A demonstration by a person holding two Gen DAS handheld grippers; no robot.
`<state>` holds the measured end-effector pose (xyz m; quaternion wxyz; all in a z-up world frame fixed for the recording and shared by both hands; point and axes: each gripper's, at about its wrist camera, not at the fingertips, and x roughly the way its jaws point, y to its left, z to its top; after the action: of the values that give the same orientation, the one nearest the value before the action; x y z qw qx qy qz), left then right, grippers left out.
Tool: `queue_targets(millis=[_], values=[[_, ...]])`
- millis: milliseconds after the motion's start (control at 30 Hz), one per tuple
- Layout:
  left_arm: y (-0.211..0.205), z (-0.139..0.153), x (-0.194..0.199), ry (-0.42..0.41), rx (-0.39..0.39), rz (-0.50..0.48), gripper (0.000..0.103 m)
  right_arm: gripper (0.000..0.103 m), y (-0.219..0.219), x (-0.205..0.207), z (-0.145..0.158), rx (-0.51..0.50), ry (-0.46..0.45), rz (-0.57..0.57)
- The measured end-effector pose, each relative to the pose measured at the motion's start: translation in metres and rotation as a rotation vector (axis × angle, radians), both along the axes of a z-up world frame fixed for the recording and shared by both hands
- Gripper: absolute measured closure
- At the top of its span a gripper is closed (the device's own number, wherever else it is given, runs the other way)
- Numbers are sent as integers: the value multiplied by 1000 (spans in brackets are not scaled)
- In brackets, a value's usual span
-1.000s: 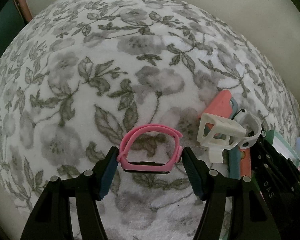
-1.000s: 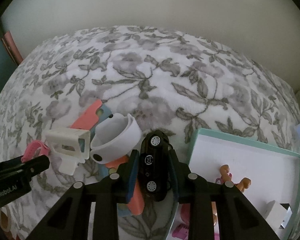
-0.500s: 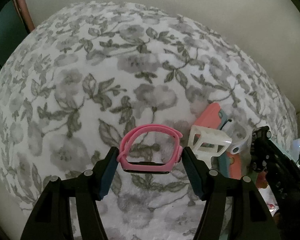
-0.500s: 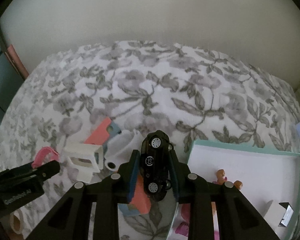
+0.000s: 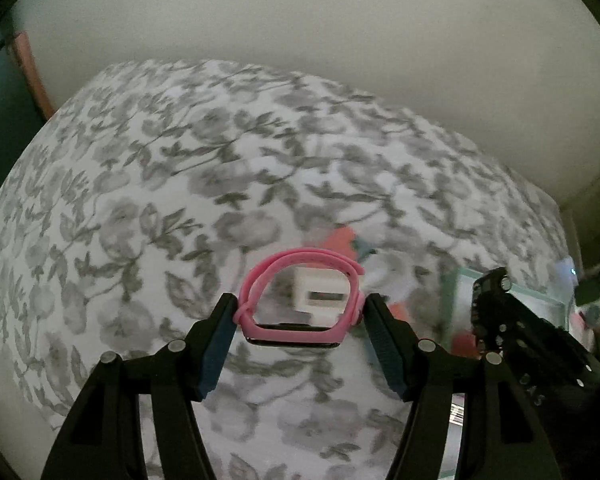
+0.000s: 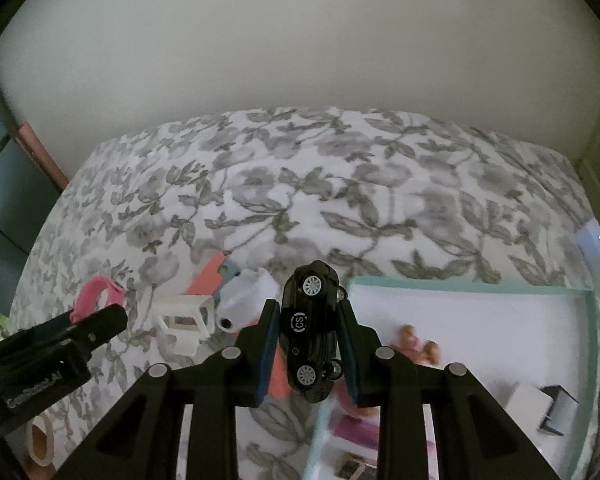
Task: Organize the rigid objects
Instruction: 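Carry the pink watch band and black toy car over the teal tray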
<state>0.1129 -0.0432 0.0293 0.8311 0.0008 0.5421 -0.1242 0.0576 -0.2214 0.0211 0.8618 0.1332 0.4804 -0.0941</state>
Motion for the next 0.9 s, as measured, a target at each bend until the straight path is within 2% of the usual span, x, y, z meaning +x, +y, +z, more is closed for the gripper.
queue_targets(millis=[400, 600, 900], values=[[-71, 13, -48, -43, 24, -196, 37, 73, -65, -66, 17, 15, -8, -178], [-107, 17, -72, -68, 42, -292, 37, 73, -88, -89, 26, -33, -18, -235], [-152, 16, -104, -115, 83, -413, 37, 73, -115, -112, 36, -23, -40, -306]])
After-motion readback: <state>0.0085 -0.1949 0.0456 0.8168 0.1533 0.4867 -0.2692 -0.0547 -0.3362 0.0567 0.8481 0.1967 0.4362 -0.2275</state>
